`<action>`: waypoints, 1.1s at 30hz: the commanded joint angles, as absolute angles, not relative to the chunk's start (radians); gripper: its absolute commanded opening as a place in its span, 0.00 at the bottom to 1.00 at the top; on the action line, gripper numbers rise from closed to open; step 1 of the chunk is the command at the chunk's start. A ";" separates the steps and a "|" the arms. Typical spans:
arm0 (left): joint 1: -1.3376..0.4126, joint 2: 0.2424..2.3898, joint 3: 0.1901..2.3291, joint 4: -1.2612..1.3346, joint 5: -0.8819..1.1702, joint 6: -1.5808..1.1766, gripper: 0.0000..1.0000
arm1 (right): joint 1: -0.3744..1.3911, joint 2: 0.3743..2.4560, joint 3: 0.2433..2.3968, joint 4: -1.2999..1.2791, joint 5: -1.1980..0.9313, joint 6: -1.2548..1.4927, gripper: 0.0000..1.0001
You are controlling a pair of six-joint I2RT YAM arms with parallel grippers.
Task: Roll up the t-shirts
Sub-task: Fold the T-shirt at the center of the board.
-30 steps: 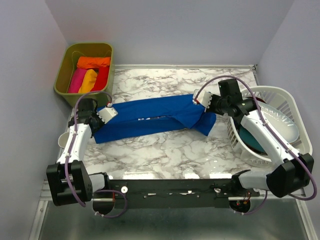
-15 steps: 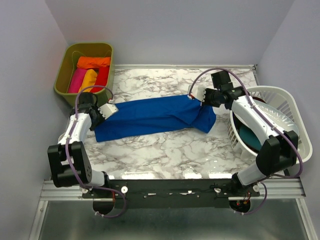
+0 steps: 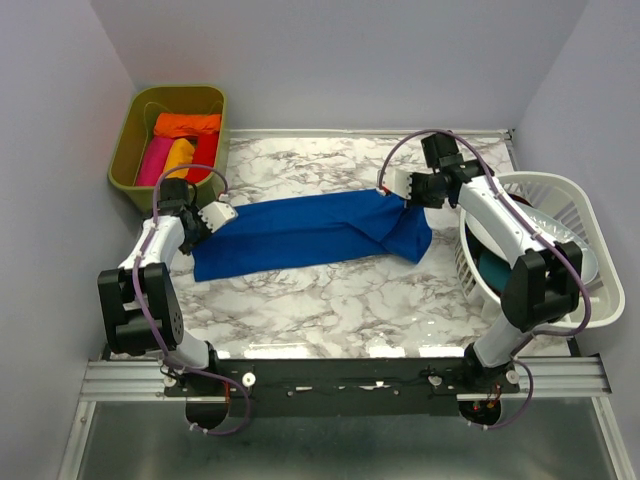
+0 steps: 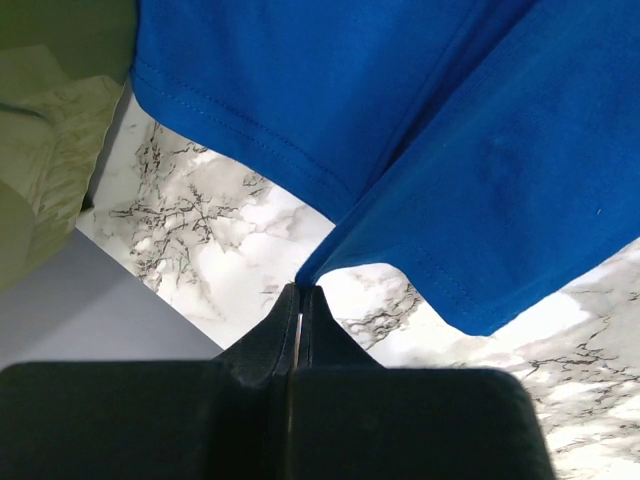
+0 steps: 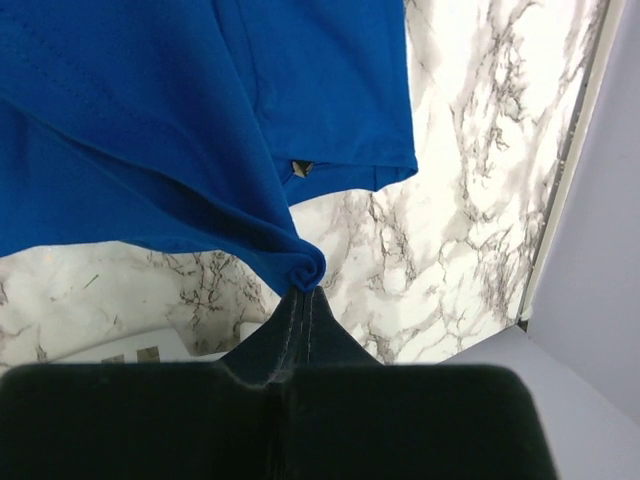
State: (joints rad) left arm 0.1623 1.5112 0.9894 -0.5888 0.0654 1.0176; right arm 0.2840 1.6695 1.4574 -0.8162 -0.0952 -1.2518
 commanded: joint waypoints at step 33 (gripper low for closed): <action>0.172 1.101 0.808 -1.065 0.156 1.221 0.00 | 0.558 1.240 1.068 -1.315 -0.397 -1.009 0.00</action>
